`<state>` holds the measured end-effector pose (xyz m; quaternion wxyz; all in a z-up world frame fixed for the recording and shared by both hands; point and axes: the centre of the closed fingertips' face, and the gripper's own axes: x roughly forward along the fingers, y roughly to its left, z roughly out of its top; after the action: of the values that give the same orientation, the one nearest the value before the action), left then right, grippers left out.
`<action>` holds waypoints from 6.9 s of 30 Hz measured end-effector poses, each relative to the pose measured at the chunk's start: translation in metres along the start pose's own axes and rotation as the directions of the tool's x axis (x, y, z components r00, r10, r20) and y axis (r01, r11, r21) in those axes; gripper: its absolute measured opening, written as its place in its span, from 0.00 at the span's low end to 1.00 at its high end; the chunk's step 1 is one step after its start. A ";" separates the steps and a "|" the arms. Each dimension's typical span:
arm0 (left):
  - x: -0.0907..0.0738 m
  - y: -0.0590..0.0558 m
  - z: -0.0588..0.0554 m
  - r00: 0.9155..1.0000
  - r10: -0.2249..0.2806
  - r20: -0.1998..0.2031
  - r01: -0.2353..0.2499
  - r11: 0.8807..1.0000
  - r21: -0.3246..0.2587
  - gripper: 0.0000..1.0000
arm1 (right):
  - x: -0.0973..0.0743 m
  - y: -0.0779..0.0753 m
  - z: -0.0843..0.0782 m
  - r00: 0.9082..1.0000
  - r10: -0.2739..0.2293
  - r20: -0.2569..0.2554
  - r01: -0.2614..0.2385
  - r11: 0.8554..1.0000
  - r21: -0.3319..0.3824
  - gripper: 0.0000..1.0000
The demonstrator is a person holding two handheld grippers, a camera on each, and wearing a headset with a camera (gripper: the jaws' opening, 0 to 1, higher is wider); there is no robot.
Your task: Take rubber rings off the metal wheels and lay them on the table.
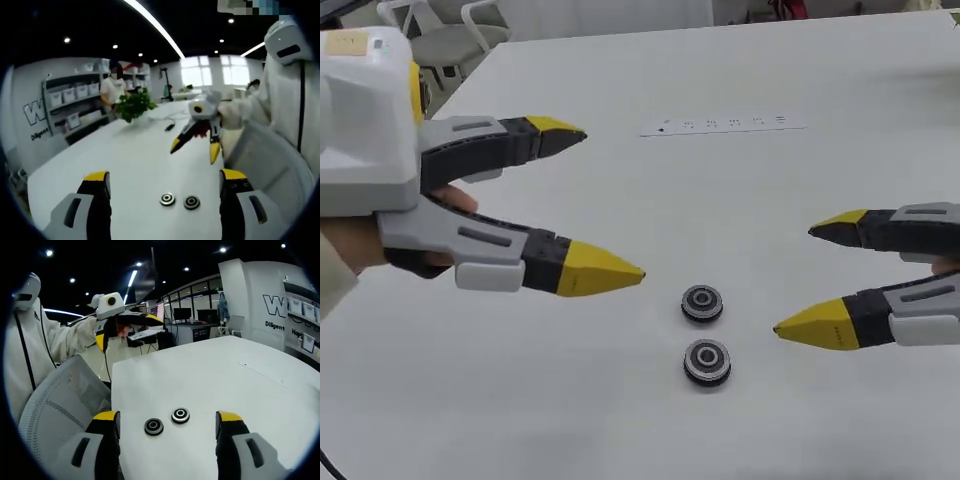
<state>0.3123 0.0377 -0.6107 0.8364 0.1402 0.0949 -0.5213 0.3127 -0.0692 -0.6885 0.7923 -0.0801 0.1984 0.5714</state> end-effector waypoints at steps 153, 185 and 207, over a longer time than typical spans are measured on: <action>0.099 -0.070 -0.148 0.979 -0.183 -0.093 0.176 0.982 -0.071 0.15 | 0.071 0.013 -0.097 0.969 0.037 -0.244 -0.013 0.995 0.100 0.00; 0.098 -0.068 -0.149 0.980 -0.178 -0.084 0.172 0.983 -0.068 0.15 | 0.070 0.013 -0.088 0.982 0.052 -0.179 0.029 0.906 0.423 0.00; 0.098 -0.070 -0.150 0.980 -0.180 -0.081 0.175 0.982 -0.064 0.14 | 0.074 0.016 -0.086 0.983 0.064 -0.173 0.014 0.909 0.417 0.00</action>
<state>0.2898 -0.0242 -0.7910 0.7852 0.1299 0.1577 -0.5846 0.2979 -0.0299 -0.7948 0.7622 0.0414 0.3884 0.5162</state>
